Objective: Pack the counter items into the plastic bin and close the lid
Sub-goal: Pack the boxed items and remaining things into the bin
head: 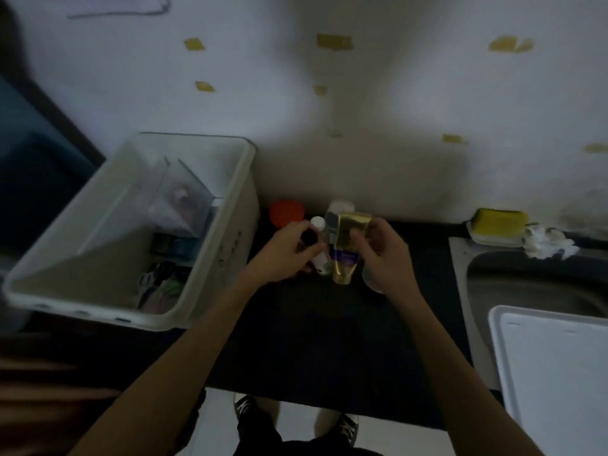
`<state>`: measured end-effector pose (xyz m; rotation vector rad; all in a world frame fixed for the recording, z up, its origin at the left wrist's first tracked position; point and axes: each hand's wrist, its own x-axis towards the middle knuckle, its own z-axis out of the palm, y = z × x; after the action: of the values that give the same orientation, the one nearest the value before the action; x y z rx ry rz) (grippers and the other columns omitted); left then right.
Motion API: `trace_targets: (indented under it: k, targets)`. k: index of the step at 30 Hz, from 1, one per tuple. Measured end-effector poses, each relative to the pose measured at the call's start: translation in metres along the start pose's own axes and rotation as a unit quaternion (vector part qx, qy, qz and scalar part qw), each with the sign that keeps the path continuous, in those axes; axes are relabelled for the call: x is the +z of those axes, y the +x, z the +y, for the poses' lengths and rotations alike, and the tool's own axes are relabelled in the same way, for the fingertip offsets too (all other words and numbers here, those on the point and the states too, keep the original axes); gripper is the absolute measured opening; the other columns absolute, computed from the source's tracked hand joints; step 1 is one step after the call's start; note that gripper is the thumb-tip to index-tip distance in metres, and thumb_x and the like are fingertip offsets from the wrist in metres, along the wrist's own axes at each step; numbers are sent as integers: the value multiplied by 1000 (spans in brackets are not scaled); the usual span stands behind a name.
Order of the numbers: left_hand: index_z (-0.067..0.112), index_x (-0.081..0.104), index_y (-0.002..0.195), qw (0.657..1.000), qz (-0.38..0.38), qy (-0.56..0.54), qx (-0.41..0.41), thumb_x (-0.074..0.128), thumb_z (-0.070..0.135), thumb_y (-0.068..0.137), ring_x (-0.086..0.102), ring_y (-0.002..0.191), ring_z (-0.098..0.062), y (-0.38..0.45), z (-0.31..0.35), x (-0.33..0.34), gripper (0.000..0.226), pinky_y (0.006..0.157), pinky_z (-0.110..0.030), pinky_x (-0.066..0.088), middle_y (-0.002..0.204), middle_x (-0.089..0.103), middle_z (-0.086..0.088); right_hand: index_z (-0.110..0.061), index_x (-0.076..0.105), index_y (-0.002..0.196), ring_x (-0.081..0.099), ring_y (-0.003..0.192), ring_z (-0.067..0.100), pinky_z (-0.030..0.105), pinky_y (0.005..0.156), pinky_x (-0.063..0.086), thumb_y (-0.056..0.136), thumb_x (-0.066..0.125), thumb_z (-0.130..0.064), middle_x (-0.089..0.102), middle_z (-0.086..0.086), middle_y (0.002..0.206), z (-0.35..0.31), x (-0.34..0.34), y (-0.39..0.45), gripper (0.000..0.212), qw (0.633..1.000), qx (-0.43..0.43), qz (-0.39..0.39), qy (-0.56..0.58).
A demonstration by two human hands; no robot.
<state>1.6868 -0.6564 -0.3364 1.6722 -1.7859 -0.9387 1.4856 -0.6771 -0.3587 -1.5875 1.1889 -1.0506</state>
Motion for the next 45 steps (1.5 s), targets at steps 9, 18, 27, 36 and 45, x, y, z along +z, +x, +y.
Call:
trace_targets:
  k: [9, 18, 27, 36, 45]
  targets:
    - [13, 66, 106, 994, 97, 46, -5, 65, 27, 90, 66, 86, -7, -75, -16, -184, 21, 71, -29, 60, 100, 66, 1, -22, 62, 113, 67, 96, 2, 22, 85, 55, 96, 62, -24, 71, -8, 104, -113, 106, 38, 17, 990, -90, -100, 45]
    - [23, 64, 108, 988, 88, 114, -55, 70, 36, 85, 62, 89, -3, -100, -127, -281, 26, 74, -19, 51, 99, 64, 10, -12, 62, 111, 67, 90, 4, 20, 78, 55, 95, 62, -26, 70, -6, 99, -143, 228, 64, 21, 977, -130, -161, -46]
    - [20, 63, 102, 987, -11, 149, -57, 81, 24, 76, 63, 87, -8, -60, -238, -283, 32, 72, -28, 53, 97, 67, 5, -18, 63, 107, 64, 84, 4, 29, 80, 57, 86, 70, -26, 66, -10, 96, -134, 299, 90, 24, 932, -117, -196, -283]
    - [16, 66, 100, 980, -147, 130, 14, 82, 22, 73, 59, 88, -3, -40, -262, -260, 32, 70, -18, 47, 97, 65, 10, -29, 56, 119, 66, 92, 10, 32, 85, 58, 84, 72, -30, 65, -8, 105, -137, 316, 68, 39, 854, 9, -345, -389]
    - [18, 68, 101, 974, -174, 142, 34, 85, 25, 69, 63, 90, -7, -42, -273, -274, 37, 78, -28, 54, 98, 67, 8, -11, 59, 111, 66, 86, 21, 31, 71, 56, 87, 65, -27, 63, 7, 107, -105, 347, 16, 29, 744, 29, -421, -518]
